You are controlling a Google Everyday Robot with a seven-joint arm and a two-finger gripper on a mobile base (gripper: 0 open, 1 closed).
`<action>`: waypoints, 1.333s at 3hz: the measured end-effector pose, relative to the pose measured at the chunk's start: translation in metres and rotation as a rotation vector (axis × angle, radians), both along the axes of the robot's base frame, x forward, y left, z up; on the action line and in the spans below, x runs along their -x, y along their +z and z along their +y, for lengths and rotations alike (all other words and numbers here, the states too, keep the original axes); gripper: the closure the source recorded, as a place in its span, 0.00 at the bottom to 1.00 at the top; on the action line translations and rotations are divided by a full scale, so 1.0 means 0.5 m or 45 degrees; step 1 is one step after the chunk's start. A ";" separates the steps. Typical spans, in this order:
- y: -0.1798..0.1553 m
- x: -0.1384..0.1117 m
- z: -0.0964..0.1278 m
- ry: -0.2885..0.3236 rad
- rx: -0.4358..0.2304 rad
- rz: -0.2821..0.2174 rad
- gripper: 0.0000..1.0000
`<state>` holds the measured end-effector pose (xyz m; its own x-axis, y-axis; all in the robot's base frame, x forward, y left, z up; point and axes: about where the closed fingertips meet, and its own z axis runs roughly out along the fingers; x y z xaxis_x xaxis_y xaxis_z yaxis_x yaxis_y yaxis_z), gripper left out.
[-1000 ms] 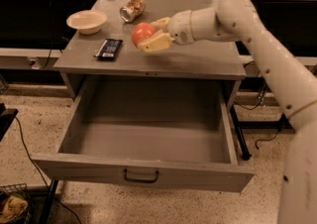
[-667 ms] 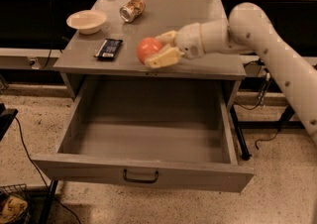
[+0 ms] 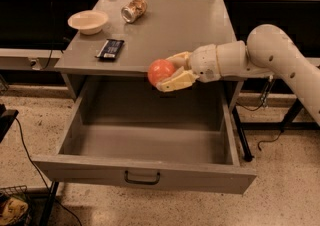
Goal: Place apple into top drawer
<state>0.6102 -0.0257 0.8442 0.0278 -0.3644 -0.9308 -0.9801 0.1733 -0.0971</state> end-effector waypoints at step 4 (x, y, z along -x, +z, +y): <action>-0.282 0.040 -0.069 -0.326 0.258 0.044 1.00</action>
Offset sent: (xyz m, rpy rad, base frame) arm -0.0271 -0.0101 -0.1379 -0.3445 -0.0553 -0.2233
